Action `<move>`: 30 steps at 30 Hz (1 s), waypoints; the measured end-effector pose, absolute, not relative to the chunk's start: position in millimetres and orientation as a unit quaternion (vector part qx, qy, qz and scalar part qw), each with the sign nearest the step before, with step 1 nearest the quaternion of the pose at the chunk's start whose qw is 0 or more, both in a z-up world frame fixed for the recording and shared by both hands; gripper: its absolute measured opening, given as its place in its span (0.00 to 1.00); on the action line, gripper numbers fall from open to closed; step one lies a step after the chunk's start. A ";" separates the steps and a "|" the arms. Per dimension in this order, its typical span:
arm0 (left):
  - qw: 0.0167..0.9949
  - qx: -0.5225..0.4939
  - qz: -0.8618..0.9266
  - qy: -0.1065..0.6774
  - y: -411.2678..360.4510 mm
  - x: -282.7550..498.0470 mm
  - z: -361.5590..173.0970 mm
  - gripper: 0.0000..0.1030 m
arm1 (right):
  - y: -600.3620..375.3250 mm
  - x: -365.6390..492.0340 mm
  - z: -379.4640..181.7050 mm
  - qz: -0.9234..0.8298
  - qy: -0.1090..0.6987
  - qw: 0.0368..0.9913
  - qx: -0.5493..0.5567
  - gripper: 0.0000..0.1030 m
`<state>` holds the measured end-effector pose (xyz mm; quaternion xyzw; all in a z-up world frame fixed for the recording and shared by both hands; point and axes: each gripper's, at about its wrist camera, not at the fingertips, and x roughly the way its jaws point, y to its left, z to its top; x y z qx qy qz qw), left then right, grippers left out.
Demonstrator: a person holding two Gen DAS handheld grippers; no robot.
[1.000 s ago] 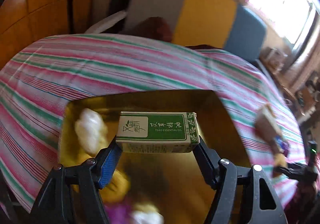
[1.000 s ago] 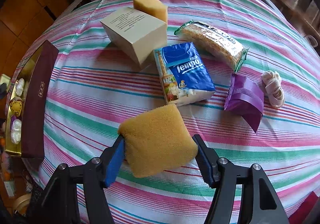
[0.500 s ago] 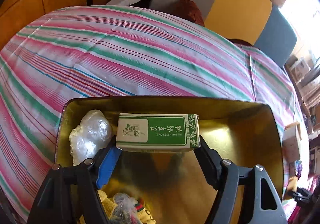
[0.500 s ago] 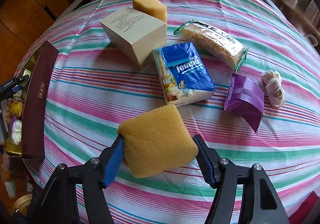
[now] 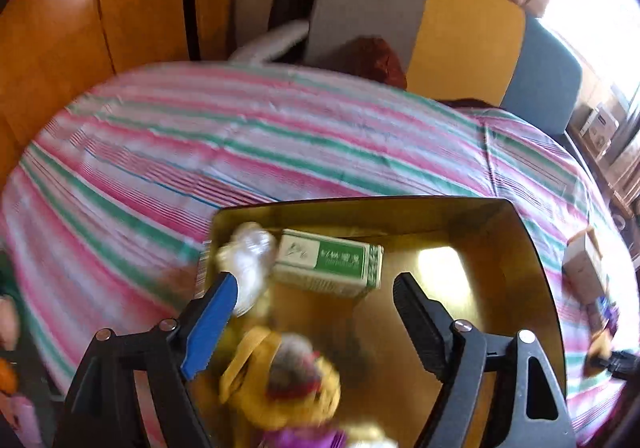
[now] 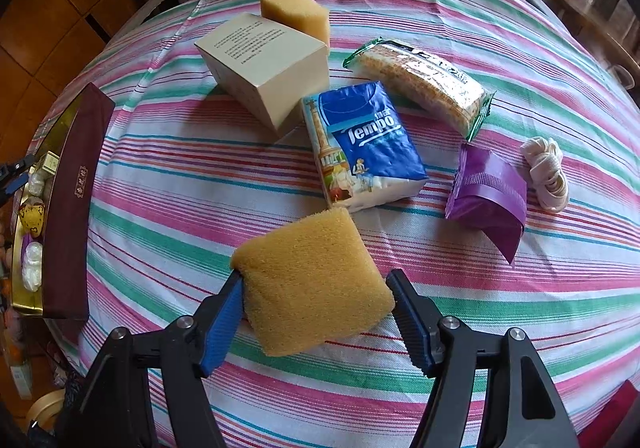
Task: Organize objects
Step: 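Carry the green box over the gold tray and open the left tool, then carry the yellow sponge into the gold tray and open the right tool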
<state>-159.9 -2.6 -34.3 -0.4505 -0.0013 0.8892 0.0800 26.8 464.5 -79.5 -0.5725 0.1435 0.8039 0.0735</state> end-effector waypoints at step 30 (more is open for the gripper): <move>0.079 -0.382 0.919 0.061 -10.0 -17.2 -26.0 0.79 | 448.4 30.1 -74.3 0.817 0.085 0.101 -0.561 0.64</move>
